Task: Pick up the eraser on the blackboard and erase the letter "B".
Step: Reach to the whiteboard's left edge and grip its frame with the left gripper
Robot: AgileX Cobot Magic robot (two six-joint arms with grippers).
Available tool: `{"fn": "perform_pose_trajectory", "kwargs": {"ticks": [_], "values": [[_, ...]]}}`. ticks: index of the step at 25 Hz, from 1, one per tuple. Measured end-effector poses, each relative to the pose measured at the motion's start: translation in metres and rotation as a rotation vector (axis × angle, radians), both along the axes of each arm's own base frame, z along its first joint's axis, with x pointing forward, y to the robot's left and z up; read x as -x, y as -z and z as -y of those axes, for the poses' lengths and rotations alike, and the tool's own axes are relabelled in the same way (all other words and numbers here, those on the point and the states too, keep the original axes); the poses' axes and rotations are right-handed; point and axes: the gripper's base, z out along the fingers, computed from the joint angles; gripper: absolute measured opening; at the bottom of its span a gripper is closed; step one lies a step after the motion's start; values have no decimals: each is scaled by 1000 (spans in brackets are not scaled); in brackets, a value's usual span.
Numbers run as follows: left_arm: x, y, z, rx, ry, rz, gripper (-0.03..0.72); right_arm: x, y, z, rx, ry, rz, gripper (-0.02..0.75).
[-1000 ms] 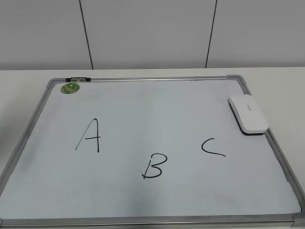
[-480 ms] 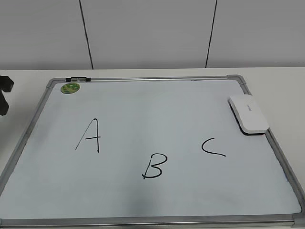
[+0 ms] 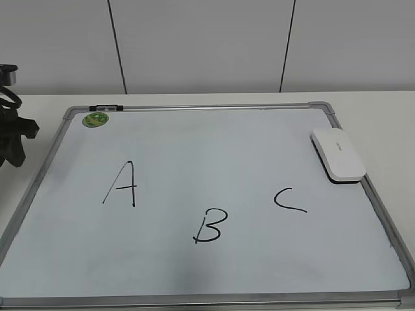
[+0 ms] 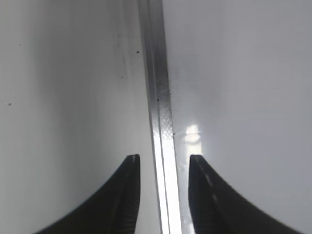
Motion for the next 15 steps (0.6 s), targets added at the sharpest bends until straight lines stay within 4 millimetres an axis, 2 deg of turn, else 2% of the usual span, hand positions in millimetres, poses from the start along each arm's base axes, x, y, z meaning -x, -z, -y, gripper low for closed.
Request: {"fn": "perform_pose_trajectory", "kwargs": {"ticks": [10, 15], "values": [[-32, 20, -2, -37, -13, -47, 242, 0, 0, 0, 0, 0, 0, 555], [-43, 42, -2, -37, -15, -96, 242, 0, 0, 0, 0, 0, 0, 555]]}}
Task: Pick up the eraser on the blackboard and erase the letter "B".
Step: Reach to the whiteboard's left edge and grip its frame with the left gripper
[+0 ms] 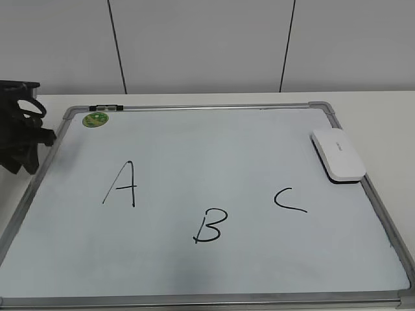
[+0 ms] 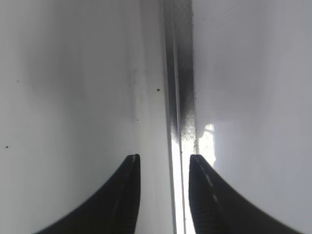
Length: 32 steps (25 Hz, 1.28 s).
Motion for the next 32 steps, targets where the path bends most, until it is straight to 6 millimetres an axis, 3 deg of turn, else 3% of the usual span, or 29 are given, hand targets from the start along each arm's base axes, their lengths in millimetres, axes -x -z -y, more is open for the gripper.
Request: {"fn": "perform_pose_trajectory", "kwargs": {"ticks": [8, 16, 23, 32], "values": [[-3, 25, 0, -2, 0, -60, 242, 0, 0, 0, 0, 0, 0, 555], [-5, 29, 1, 10, -8, -72, 236, 0, 0, 0, 0, 0, 0, 555], [-6, 30, 3, 30, -23, -75, 34, 0, 0, 0, 0, 0, 0, 555], [-6, 30, 3, 31, -30, -75, 27, -2, -4, -4, -36, -25, -16, 555]]}}
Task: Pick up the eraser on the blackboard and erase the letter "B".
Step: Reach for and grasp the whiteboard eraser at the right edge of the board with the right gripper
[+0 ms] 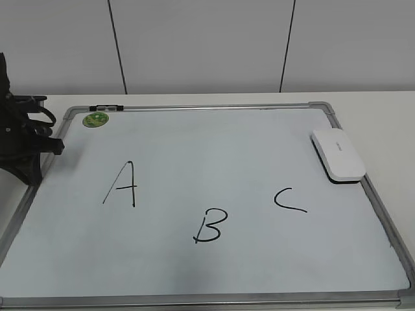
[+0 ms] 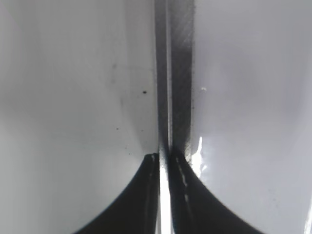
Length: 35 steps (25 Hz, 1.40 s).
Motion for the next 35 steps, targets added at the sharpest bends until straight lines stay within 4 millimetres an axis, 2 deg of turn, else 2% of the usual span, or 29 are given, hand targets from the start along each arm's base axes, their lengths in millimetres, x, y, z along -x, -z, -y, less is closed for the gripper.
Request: {"fn": "perform_pose_trajectory", "kwargs": {"ticks": [3, 6, 7, 8, 12, 21, 29, 35], "values": [[0, 0, 0, 0, 0, 0, 27, -17, -12, -2, -2, -4, -87, 555], [0, 0, 0, 0, 0, 0, 27, -46, -22, -4, 9, -4, -225, 555], [0, 0, 0, 0, 0, 0, 27, -46, -22, -4, 8, -3, -219, 555], [0, 0, 0, 0, 0, 0, 27, -64, -26, -6, 7, -6, -293, 555], [0, 0, 0, 0, 0, -2, 27, -99, -27, -14, -46, -21, -401, 555], [0, 0, 1, 6, -4, -2, 27, -173, -7, -24, -82, -36, -549, 555], [0, 0, 1, 9, -6, -2, 27, -258, 11, -30, -63, -40, -675, 555], [0, 0, 1, 9, -6, -2, 27, -312, 27, -36, -59, -43, -741, 555]]}}
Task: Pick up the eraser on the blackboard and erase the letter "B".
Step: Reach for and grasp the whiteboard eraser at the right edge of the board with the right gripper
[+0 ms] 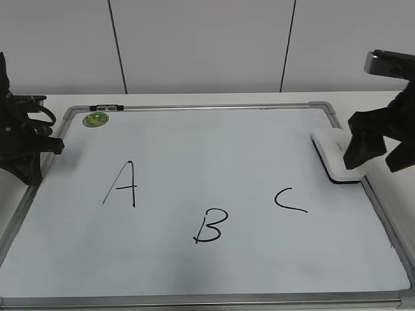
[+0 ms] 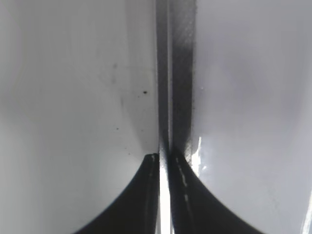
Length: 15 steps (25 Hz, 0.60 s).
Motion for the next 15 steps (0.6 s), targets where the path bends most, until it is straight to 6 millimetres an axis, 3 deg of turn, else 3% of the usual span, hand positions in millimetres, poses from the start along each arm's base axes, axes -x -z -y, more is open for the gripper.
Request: {"fn": "perform_pose_trajectory", "kwargs": {"ticks": [5, 15], "values": [[0, 0, 0, 0, 0, -2, 27, -37, 12, -15, 47, -21, -37, 555], [0, 0, 0, 0, 0, -2, 27, -93, 24, -14, 159, 28, -54, 582]]}}
